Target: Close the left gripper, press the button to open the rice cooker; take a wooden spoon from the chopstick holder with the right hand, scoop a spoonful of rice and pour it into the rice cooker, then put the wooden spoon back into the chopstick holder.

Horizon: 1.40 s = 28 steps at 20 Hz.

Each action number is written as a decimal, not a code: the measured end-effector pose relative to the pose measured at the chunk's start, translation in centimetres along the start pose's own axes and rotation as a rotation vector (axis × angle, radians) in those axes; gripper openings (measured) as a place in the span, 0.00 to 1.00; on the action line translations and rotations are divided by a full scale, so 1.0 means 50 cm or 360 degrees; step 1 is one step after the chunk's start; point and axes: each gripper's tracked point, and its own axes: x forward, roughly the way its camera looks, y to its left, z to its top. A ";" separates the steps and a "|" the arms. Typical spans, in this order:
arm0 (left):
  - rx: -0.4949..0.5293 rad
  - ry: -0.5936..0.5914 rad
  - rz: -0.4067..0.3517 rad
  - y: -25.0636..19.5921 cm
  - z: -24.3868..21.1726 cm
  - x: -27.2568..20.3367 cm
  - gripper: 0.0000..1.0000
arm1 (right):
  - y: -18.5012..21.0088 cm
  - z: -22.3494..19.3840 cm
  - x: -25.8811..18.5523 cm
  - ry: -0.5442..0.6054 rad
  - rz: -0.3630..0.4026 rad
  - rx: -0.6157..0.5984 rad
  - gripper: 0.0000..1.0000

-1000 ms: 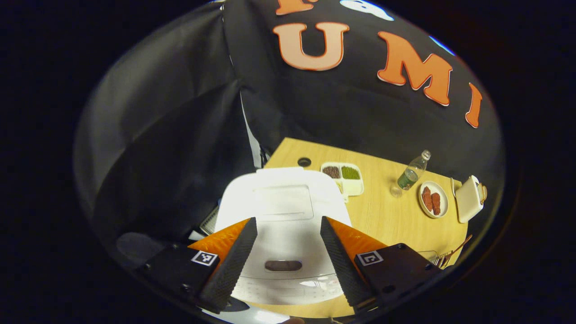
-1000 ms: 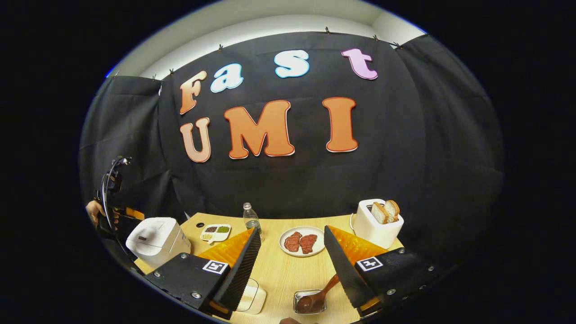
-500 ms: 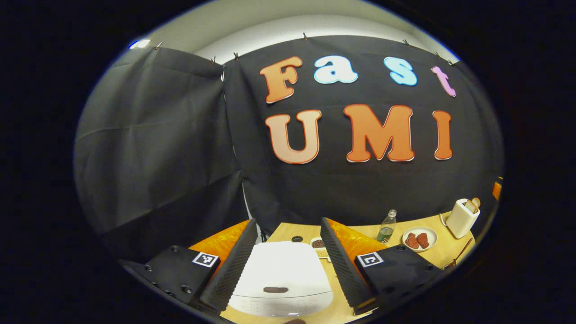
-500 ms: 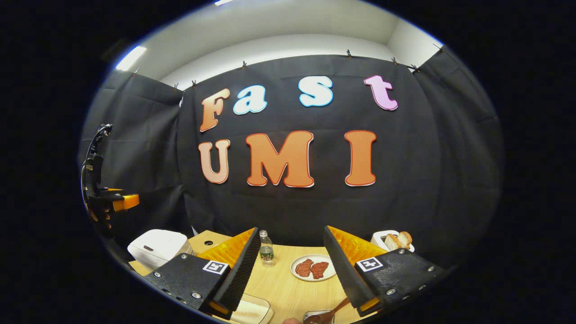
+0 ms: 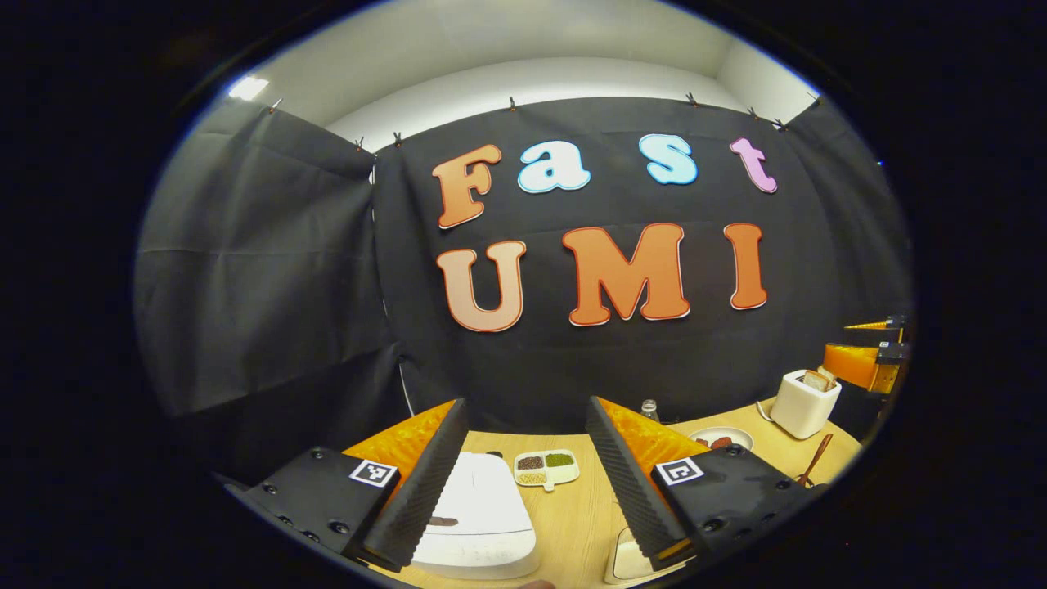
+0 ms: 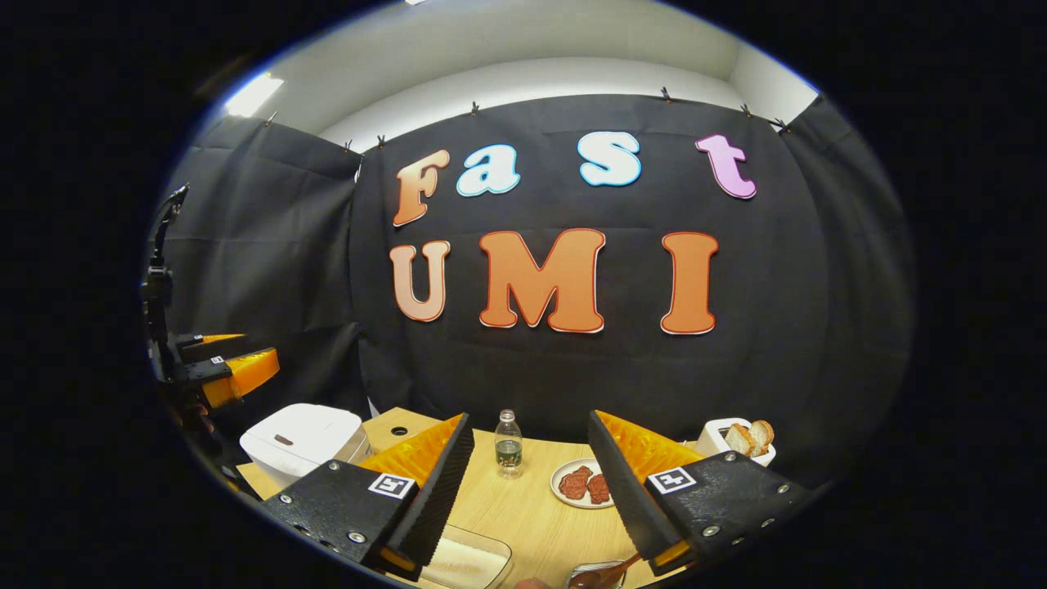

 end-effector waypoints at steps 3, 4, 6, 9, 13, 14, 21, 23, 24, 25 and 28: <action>-0.0005 -0.0015 -0.0006 -0.002 0.010 0.000 0.97 | 0.005 -0.005 -0.002 0.0007 0.0006 -0.0003 0.88; -0.0015 -0.0025 -0.0009 -0.003 0.012 -0.001 0.97 | 0.005 -0.006 -0.003 0.0009 0.0004 0.0002 0.88; -0.0024 -0.0019 -0.0029 -0.009 0.009 0.001 0.96 | 0.005 -0.008 -0.003 0.0006 0.0007 0.0008 0.88; -0.0021 0.0006 -0.0052 -0.017 -0.003 0.005 0.97 | 0.003 -0.015 -0.005 0.0014 0.0004 0.0001 0.88; -0.0013 0.0017 -0.0067 -0.024 -0.009 0.005 0.97 | 0.007 -0.019 -0.004 0.0026 0.0007 0.0000 0.88; -0.0008 0.0017 -0.0068 -0.023 -0.008 0.005 0.97 | 0.008 -0.021 -0.003 0.0026 0.0011 0.0001 0.88; -0.0026 0.0034 -0.0061 -0.018 -0.019 0.011 0.97 | 0.005 -0.028 -0.001 0.0037 0.0015 0.0000 0.88; -0.0037 0.0037 -0.0072 -0.021 -0.018 0.010 0.97 | 0.001 -0.026 0.000 0.0032 0.0007 -0.0002 0.88; -0.0042 0.0034 -0.0076 -0.022 -0.016 0.012 0.97 | 0.000 -0.025 0.000 0.0027 0.0002 -0.0002 0.88; -0.0042 0.0031 -0.0080 -0.022 -0.015 0.011 0.97 | -0.003 -0.022 -0.001 0.0024 -0.0005 -0.0002 0.88; -0.0036 -0.0012 -0.0087 -0.026 0.001 0.005 0.97 | 0.003 -0.008 -0.001 -0.0011 -0.0010 -0.0001 0.88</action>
